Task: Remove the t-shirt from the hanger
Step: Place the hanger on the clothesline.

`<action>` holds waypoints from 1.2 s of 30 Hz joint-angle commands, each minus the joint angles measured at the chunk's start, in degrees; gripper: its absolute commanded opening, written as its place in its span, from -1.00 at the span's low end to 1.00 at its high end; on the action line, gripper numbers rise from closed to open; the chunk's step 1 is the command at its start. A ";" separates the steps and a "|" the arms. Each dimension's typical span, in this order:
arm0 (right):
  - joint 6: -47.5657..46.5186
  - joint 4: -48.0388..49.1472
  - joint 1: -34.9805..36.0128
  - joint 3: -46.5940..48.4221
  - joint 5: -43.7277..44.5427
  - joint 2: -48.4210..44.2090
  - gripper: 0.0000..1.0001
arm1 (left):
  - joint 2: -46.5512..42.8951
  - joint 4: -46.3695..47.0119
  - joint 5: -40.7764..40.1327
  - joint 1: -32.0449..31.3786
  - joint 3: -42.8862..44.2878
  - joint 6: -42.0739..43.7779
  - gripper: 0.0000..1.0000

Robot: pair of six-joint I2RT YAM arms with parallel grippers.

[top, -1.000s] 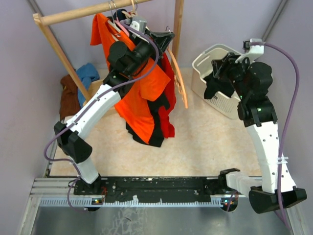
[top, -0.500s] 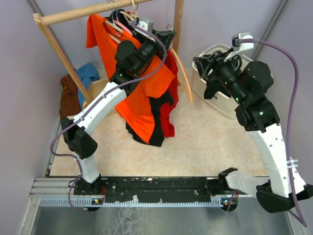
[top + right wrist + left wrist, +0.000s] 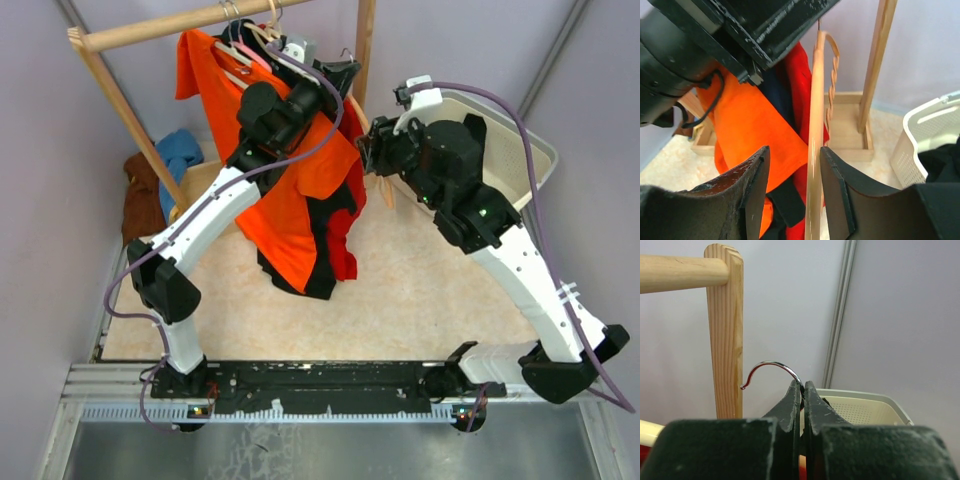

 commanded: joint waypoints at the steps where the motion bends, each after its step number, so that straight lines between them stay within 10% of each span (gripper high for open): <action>1: -1.84 0.23 1.26 2.03 6.48 -0.31 -0.09 | -0.41 1.81 -1.48 -0.17 1.77 1.10 -1.00; 36: -0.68 2.79 1.29 -1.46 9.15 1.83 -0.39 | -5.03 4.99 0.45 -0.34 -2.15 -2.68 -1.00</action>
